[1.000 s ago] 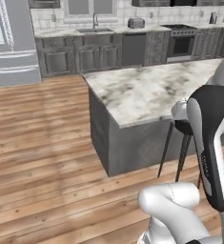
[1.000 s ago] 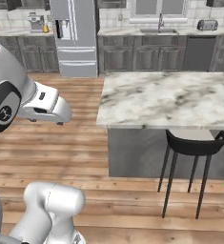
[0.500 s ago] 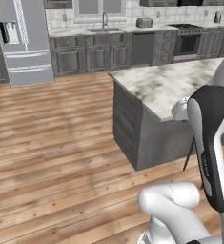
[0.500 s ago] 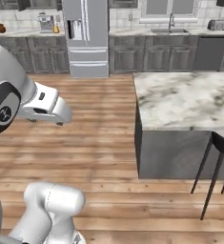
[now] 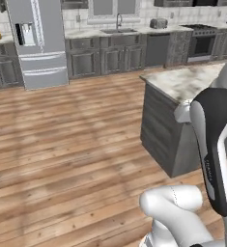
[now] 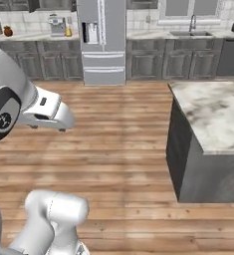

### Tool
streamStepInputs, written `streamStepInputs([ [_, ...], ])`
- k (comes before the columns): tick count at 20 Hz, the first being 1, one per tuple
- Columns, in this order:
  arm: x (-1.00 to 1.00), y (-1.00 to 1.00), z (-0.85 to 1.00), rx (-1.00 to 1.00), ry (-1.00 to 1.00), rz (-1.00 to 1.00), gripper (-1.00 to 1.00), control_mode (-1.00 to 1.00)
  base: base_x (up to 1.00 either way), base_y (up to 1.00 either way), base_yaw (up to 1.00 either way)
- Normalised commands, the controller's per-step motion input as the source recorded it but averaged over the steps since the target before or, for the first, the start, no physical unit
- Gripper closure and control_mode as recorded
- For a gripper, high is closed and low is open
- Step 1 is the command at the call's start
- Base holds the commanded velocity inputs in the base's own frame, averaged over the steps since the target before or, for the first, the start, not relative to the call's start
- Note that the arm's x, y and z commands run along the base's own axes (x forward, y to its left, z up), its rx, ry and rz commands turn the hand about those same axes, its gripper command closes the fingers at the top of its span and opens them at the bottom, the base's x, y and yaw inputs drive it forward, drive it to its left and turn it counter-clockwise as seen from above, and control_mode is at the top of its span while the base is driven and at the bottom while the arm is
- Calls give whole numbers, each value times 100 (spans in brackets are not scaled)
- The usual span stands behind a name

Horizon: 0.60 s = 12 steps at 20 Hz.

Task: There is a tray on the dining counter. Grab the cup, mug, and pitcher and place them on the tray. The pitcher may be placed next to the tray if it cannot fit the tray.

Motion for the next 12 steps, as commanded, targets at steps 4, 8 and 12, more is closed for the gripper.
streamStepInputs([
  [4,0,0,0,0,0,0,-100,100,100,100,0],
  [8,0,0,0,0,0,0,-100,100,100,100,0],
  [12,0,0,0,0,0,0,-100,100,100,100,0],
])
